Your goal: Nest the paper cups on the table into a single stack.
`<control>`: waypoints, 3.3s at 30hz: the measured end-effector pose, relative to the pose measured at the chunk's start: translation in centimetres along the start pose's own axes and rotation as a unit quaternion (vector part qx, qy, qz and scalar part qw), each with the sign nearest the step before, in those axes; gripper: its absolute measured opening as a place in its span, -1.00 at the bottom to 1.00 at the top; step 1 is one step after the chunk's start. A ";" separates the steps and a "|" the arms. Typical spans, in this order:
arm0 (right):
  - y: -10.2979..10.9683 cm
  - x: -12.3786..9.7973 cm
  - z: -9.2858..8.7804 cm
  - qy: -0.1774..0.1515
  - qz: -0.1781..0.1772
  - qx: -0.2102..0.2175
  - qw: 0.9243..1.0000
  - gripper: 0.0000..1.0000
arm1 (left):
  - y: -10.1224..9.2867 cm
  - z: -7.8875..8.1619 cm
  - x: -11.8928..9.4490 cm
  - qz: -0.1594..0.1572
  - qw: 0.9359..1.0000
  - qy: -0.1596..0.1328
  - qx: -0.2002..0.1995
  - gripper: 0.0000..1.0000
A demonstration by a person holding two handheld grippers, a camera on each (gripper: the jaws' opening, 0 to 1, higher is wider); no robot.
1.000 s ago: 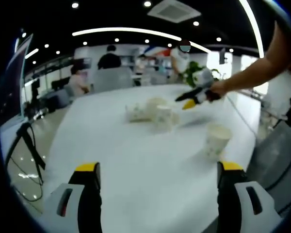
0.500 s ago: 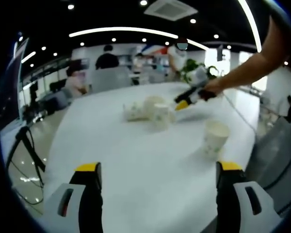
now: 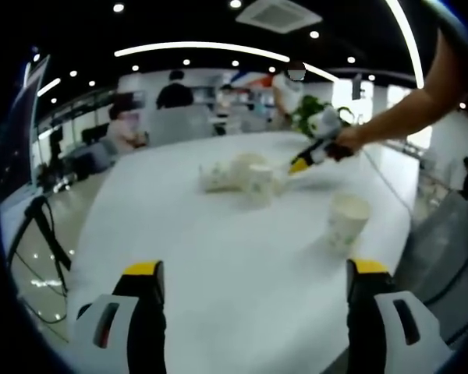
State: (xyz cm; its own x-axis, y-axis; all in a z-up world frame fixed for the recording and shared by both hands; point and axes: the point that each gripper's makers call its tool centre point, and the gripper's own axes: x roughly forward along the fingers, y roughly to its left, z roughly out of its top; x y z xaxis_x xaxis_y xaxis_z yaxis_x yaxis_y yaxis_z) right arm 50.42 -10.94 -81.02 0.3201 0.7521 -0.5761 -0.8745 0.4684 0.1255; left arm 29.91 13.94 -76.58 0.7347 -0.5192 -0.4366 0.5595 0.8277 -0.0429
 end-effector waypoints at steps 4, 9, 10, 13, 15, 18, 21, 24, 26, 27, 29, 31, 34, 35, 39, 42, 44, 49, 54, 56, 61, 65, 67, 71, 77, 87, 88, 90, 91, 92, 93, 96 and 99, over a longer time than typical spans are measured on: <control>0.1 -0.5 0.2 -0.001 0.003 0.002 1.000 -0.84 | -0.3 0.2 0.2 -0.004 1.000 0.000 0.002 0.89; 0.2 -1.7 0.3 -0.008 0.003 0.011 1.000 -0.90 | -0.2 0.5 0.0 -0.001 1.000 -0.004 0.001 0.88; 0.2 -1.9 0.4 -0.010 0.003 0.012 1.000 -0.91 | -0.1 0.5 0.0 -0.001 1.000 -0.004 0.002 0.88; 0.2 -2.4 0.6 -0.013 0.002 0.016 1.000 -0.98 | -0.1 0.5 0.0 -0.002 1.000 -0.005 0.002 0.87; 0.2 -2.7 0.7 -0.012 0.001 0.017 1.000 -1.00 | -0.2 0.5 0.1 -0.003 1.000 -0.005 0.000 0.86; 0.4 -3.1 1.3 -0.016 0.000 0.016 1.000 -1.00 | -0.5 0.7 0.3 -0.005 1.000 -0.008 0.001 0.87; 0.5 -3.2 1.8 -0.016 0.000 0.010 1.000 -1.00 | -0.7 0.9 0.4 -0.009 1.000 -0.010 0.003 0.87; 0.5 -3.4 2.4 -0.011 -0.005 0.012 1.000 -1.00 | -0.9 0.8 0.5 -0.012 1.000 -0.008 0.004 0.88; 0.5 -3.6 2.9 -0.009 -0.010 0.013 1.000 -1.00 | -1.0 0.9 0.5 -0.014 1.000 -0.007 0.007 0.89; 0.4 -3.6 3.2 -0.003 -0.015 0.013 1.000 -1.00 | -1.1 0.9 0.5 -0.014 1.000 -0.009 0.007 0.90; 0.4 -3.8 3.6 0.008 -0.017 0.016 1.000 -1.00 | -1.1 1.0 0.5 -0.015 1.000 -0.008 0.005 0.91; 0.4 -4.0 3.8 0.028 -0.016 0.020 0.999 -1.00 | -1.1 1.0 0.7 -0.017 1.000 -0.009 0.005 0.92; 0.1 -4.3 4.6 0.044 -0.025 0.000 0.999 -1.00 | -1.4 0.9 0.8 -0.025 1.000 -0.001 0.010 0.96; 0.2 -4.4 4.9 0.046 -0.026 -0.001 0.999 -1.00 | -1.4 0.9 0.9 -0.027 1.000 0.004 0.012 0.96; -0.1 -5.2 6.0 0.069 -0.033 -0.016 0.997 -1.00 | -1.3 1.4 1.1 -0.030 0.999 -0.005 0.013 0.96; -0.3 -5.7 7.0 0.092 -0.039 -0.026 0.995 -1.00 | -0.9 1.6 1.3 -0.023 1.000 -0.006 0.017 0.96; 0.3 -6.1 7.2 0.119 -0.024 -0.009 0.993 -1.00 | -1.1 1.2 1.4 -0.035 0.999 0.004 0.011 0.96; 0.4 -6.8 8.9 0.167 -0.028 -0.057 0.984 -1.00 | -1.3 1.2 1.5 -0.050 0.999 0.015 0.014 0.97; 0.3 -7.2 10.1 0.213 -0.027 -0.079 0.974 -1.00 | -1.1 1.7 1.8 -0.050 0.999 0.011 0.012 0.97; 0.5 -7.2 10.4 0.227 -0.024 -0.085 0.970 -1.00 | -0.8 1.6 1.6 -0.039 0.999 0.024 0.007 0.97; 1.1 -8.0 11.6 0.291 -0.026 -0.127 0.948 -1.00 | -0.5 1.6 1.2 -0.032 0.999 0.024 0.011 0.97; 2.4 -8.9 13.4 0.312 -0.014 -0.126 0.942 -1.00 | -0.1 1.6 0.9 -0.031 0.999 0.024 0.011 0.97; 2.2 -9.2 13.8 0.324 -0.023 -0.139 0.936 -1.00 | -0.1 2.0 0.6 -0.035 0.999 0.021 0.015 0.97; 2.0 -9.5 14.0 0.346 -0.037 -0.160 0.924 -1.00 | 0.5 2.3 0.3 -0.027 0.999 0.013 0.009 0.97; 2.3 -9.3 13.9 0.358 -0.048 -0.177 0.915 -1.00 | 0.6 1.9 0.1 -0.024 0.999 0.023 -0.002 0.97; 2.2 -9.2 14.1 0.359 -0.072 -0.191 0.911 -1.00 | 0.5 2.0 0.0 -0.025 1.000 0.016 -0.009 0.97; 2.3 -9.2 14.2 0.358 -0.074 -0.190 0.911 -1.00 | 0.5 2.0 0.0 -0.025 0.999 0.017 -0.009 0.97; 2.2 -9.2 14.5 0.352 -0.084 -0.195 0.912 -1.00 | 0.5 2.1 -0.1 -0.023 1.000 0.015 -0.009 0.97; 2.4 -9.2 14.6 0.349 -0.086 -0.198 0.912 -1.00 | 0.4 2.1 -0.1 -0.022 1.000 0.014 -0.009 0.97; 2.6 -9.3 14.8 0.345 -0.087 -0.200 0.913 -1.00 | 0.4 2.2 -0.2 -0.023 1.000 0.012 -0.010 0.97; 2.7 -9.2 14.9 0.342 -0.089 -0.203 0.913 -1.00 | 0.3 2.2 -0.2 -0.024 1.000 0.012 -0.011 0.97; 3.2 -9.4 14.9 0.343 -0.095 -0.209 0.911 -1.00 | 0.3 2.1 -0.2 -0.022 1.000 0.014 -0.010 0.97; 3.9 -9.4 15.1 0.337 -0.092 -0.210 0.913 -1.00 | 0.1 2.2 -0.3 -0.021 1.000 0.012 -0.008 0.97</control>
State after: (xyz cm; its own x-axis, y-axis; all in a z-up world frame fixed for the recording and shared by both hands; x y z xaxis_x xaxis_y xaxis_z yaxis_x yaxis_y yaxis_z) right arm 49.49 -9.20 -62.90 0.3035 0.1564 -0.9399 -0.9363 0.2321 -0.2637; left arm 30.61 13.72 -74.51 0.7008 -0.5492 -0.4552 0.5836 0.8084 -0.0768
